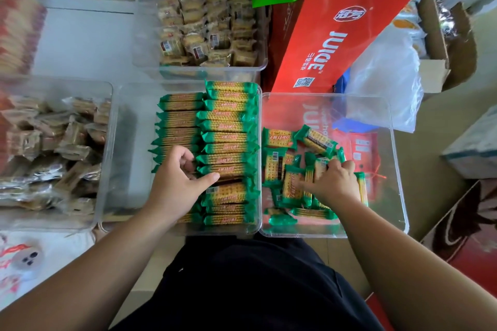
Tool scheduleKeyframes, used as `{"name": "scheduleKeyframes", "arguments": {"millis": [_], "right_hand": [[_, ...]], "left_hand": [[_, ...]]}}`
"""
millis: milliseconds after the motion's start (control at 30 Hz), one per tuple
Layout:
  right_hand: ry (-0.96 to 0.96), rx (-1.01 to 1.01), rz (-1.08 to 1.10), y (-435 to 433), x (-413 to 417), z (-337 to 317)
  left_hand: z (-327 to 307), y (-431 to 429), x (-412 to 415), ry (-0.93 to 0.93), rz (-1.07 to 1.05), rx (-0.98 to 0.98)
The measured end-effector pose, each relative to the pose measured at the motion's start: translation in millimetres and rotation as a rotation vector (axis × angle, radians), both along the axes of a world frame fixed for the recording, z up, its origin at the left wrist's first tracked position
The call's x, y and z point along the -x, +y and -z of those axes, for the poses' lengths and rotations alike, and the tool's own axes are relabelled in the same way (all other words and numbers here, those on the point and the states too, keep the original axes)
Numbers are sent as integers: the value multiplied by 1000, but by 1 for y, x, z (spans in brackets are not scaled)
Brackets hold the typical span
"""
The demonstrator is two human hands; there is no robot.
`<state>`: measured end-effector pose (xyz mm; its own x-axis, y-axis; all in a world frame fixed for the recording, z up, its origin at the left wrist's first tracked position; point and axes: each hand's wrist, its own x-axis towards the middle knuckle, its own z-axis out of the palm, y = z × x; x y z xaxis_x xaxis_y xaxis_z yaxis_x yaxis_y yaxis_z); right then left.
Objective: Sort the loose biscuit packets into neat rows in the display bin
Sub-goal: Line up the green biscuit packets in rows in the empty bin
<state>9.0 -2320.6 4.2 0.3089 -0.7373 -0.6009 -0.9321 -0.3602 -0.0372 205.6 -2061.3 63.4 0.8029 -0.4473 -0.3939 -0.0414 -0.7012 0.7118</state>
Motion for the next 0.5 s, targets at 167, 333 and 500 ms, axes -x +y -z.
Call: {"name": "scheduleKeyframes", "arguments": {"millis": [167, 333, 500], "right_hand": [[-33, -6, 26, -3, 4, 9], [-247, -26, 124, -1, 7, -10], [-448, -54, 135, 6, 8, -27]], "left_hand": [[4, 14, 5, -33, 152, 34], [5, 26, 7, -89, 373, -23], [7, 26, 8, -246, 423, -21]]}}
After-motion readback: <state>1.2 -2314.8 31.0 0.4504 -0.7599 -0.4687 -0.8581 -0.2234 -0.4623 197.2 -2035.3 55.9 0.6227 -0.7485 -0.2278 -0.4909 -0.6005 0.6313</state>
